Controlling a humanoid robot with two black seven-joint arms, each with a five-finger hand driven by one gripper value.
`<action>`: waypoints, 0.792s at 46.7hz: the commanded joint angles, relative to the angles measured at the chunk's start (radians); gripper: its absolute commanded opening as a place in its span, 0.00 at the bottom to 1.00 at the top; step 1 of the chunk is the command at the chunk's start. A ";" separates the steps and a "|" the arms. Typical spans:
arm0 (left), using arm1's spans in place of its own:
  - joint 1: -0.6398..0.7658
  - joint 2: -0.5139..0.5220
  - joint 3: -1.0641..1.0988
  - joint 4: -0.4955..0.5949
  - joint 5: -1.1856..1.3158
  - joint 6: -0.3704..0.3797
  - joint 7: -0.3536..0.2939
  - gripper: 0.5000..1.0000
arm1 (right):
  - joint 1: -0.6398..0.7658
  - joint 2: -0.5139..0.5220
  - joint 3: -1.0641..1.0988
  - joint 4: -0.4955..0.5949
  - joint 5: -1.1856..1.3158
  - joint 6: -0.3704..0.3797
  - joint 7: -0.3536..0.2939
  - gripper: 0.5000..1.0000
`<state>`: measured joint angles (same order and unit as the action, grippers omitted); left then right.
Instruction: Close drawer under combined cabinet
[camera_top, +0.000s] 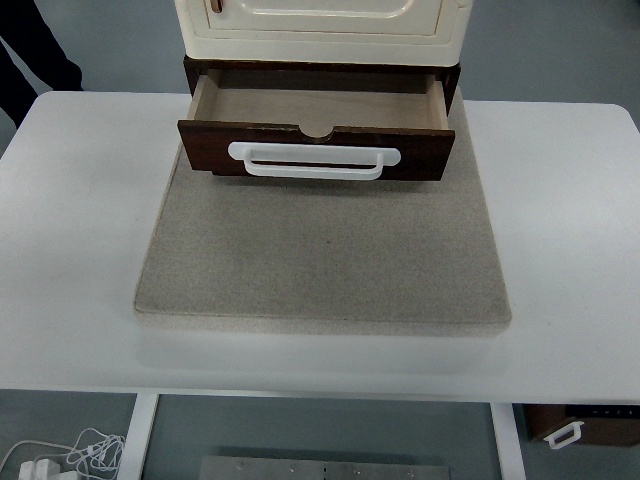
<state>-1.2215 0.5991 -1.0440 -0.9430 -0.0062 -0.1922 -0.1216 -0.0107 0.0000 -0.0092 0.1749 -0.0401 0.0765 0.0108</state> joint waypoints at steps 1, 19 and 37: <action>-0.042 0.045 0.070 -0.054 0.000 0.002 0.000 1.00 | 0.000 0.000 0.000 0.000 0.000 0.000 0.000 0.90; -0.213 0.136 0.372 -0.302 0.000 -0.009 0.000 1.00 | 0.000 0.000 0.000 0.000 0.000 0.000 0.000 0.90; -0.282 0.174 0.672 -0.566 0.063 -0.015 0.000 1.00 | 0.000 0.000 0.000 0.000 0.000 0.000 0.000 0.90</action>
<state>-1.4940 0.7656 -0.4388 -1.4651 0.0313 -0.2044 -0.1217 -0.0109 0.0000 -0.0092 0.1749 -0.0399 0.0762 0.0108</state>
